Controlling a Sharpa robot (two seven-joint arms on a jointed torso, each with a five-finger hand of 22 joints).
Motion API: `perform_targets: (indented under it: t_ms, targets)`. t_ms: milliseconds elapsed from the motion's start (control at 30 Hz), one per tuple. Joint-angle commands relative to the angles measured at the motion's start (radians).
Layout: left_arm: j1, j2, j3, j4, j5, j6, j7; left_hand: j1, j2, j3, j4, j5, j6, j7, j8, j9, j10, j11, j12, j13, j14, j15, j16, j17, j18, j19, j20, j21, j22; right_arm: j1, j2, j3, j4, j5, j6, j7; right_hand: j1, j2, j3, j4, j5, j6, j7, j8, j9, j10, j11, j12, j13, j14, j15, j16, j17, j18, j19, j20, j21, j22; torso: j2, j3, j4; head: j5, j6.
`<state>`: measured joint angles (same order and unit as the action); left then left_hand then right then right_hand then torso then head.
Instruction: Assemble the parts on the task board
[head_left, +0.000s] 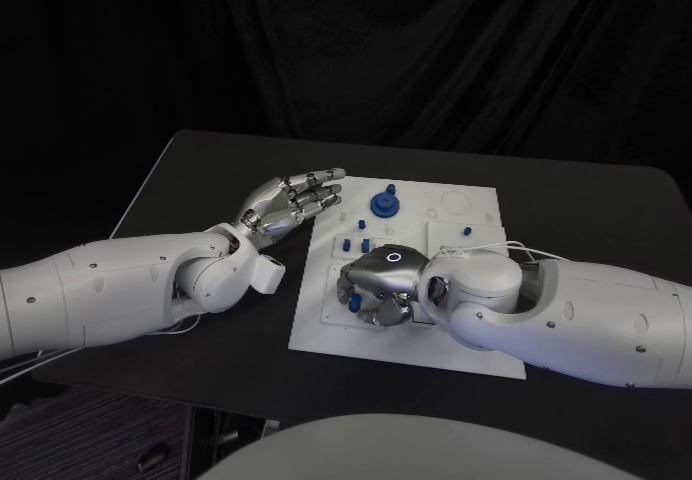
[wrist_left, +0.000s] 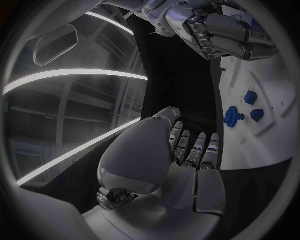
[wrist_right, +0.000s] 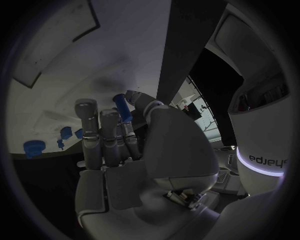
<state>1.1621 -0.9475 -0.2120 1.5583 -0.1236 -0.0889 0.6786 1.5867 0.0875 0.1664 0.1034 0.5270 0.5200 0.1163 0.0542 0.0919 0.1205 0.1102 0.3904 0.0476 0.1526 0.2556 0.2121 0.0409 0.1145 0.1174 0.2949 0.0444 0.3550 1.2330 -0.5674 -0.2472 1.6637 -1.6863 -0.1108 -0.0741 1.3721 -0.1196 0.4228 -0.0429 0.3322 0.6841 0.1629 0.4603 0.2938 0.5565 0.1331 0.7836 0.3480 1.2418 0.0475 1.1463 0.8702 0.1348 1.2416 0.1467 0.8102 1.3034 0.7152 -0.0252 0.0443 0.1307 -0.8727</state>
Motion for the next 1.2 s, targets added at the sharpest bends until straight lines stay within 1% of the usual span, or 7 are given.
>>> perform_targets:
  t_ms: [33, 333, 800, 900, 933, 1067, 1200]
  targets:
    - [-0.002, 0.003, 0.001, 0.0, 0.03, 0.019, 0.154, -0.001, 0.007, 0.008, 0.001, 0.007, 0.012, 0.004, 0.005, 0.002, 0.002, 0.006, 0.009, 0.002, 0.011, 0.002, 0.009, 0.001, -0.009, 0.011, 0.001, 0.007, 0.002, -0.004, 0.001, 0.0, 0.0, -0.008, 0.023, -0.023, 0.008, 0.003, -0.012, 0.0, -0.004, 0.006, 0.003, -0.011, -0.004, -0.024, 0.004, 0.016, 0.009, -0.02, 0.003, -0.009, -0.018, 0.023, -0.016, 0.001, -0.022, -0.006, 0.0, -0.0003, 0.0005, -0.001, 0.0]
    - [-0.003, 0.003, 0.001, -0.002, 0.037, 0.021, 0.154, -0.001, 0.007, 0.009, 0.0, 0.008, 0.012, 0.004, 0.005, 0.001, 0.003, 0.007, 0.011, 0.002, 0.012, 0.003, 0.01, 0.001, -0.011, 0.013, 0.0, 0.007, 0.004, -0.007, -0.007, 0.0, 0.001, -0.008, -0.012, -0.014, 0.011, 0.008, -0.125, 0.021, -0.084, -0.09, -0.026, -0.107, -0.049, -0.27, 0.035, 0.043, 0.018, -0.146, 0.034, -0.027, -0.14, 0.041, -0.107, 0.032, -0.149, -0.035, 0.001, 0.0, 0.0001, -0.002, 0.0]
    - [-0.005, 0.0, 0.001, -0.011, 0.038, 0.021, 0.158, -0.001, 0.005, 0.011, -0.001, 0.008, 0.012, 0.004, 0.005, 0.001, 0.003, 0.008, 0.012, 0.002, 0.013, 0.004, 0.012, 0.001, -0.012, 0.015, 0.0, 0.008, 0.004, 0.03, -0.103, 0.0, 0.042, 0.035, -0.193, 0.032, 0.109, -0.004, -0.263, 0.137, -0.097, -0.181, -0.067, -0.155, -0.106, -0.374, 0.052, 0.041, -0.066, -0.169, 0.037, 0.016, -0.196, 0.043, -0.104, 0.039, -0.158, -0.03, 0.0, 0.0007, -0.0009, -0.025, 0.0]
    - [-0.006, -0.004, 0.001, -0.01, 0.038, 0.019, 0.159, -0.001, 0.005, 0.011, -0.001, 0.009, 0.012, 0.004, 0.005, 0.001, 0.004, 0.008, 0.013, 0.002, 0.013, 0.004, 0.012, 0.001, -0.013, 0.014, 0.0, 0.008, 0.003, 0.068, -0.138, 0.0, 0.047, 0.111, -0.203, 0.037, 0.158, 0.016, -0.236, 0.127, -0.054, -0.163, -0.046, -0.144, -0.11, -0.353, 0.046, 0.057, -0.079, -0.176, 0.036, 0.015, -0.214, 0.043, -0.104, 0.037, -0.162, -0.028, -0.001, 0.0007, -0.0017, -0.032, 0.0]
    - [-0.006, -0.005, 0.001, -0.009, 0.038, 0.018, 0.159, -0.001, 0.005, 0.011, -0.002, 0.009, 0.012, 0.004, 0.005, 0.001, 0.003, 0.008, 0.012, 0.002, 0.013, 0.004, 0.012, 0.001, -0.013, 0.014, 0.0, 0.008, 0.002, 0.085, -0.155, 0.0, 0.048, 0.145, -0.208, 0.04, 0.183, 0.03, -0.214, 0.106, -0.032, -0.137, -0.022, -0.13, -0.111, -0.28, 0.04, 0.103, -0.074, -0.157, 0.038, 0.03, -0.203, 0.039, -0.086, 0.037, -0.133, -0.016, -0.002, 0.0002, -0.0013, -0.036, 0.0]
    - [-0.006, -0.01, 0.001, -0.006, 0.038, 0.013, 0.159, -0.001, 0.004, 0.012, -0.002, 0.009, 0.009, 0.004, 0.005, 0.001, 0.003, 0.008, 0.012, 0.002, 0.012, 0.004, 0.011, 0.001, -0.013, 0.013, 0.0, 0.007, -0.001, 0.13, -0.214, 0.0, 0.045, 0.217, -0.222, 0.039, 0.178, 0.044, -0.163, 0.094, -0.024, -0.087, -0.002, -0.108, -0.114, -0.092, 0.011, 0.203, -0.055, -0.08, 0.013, 0.08, -0.134, 0.025, -0.02, 0.016, -0.029, 0.024, -0.004, 0.0003, -0.0026, -0.045, 0.0]
    - [-0.006, -0.013, 0.001, -0.006, 0.038, 0.008, 0.16, -0.008, 0.003, 0.013, 0.002, 0.002, 0.006, 0.0, 0.004, 0.0, 0.002, 0.004, 0.012, 0.002, 0.006, -0.003, 0.008, 0.0, -0.016, 0.014, -0.001, 0.006, -0.002, 0.155, -0.268, 0.0, 0.023, 0.247, -0.228, 0.019, 0.152, 0.023, -0.096, 0.099, -0.034, -0.036, 0.005, -0.098, -0.123, -0.021, -0.013, 0.199, -0.073, -0.016, -0.008, 0.108, -0.086, 0.013, 0.03, -0.007, 0.041, 0.05, -0.004, 0.0013, -0.002, -0.061, 0.0]
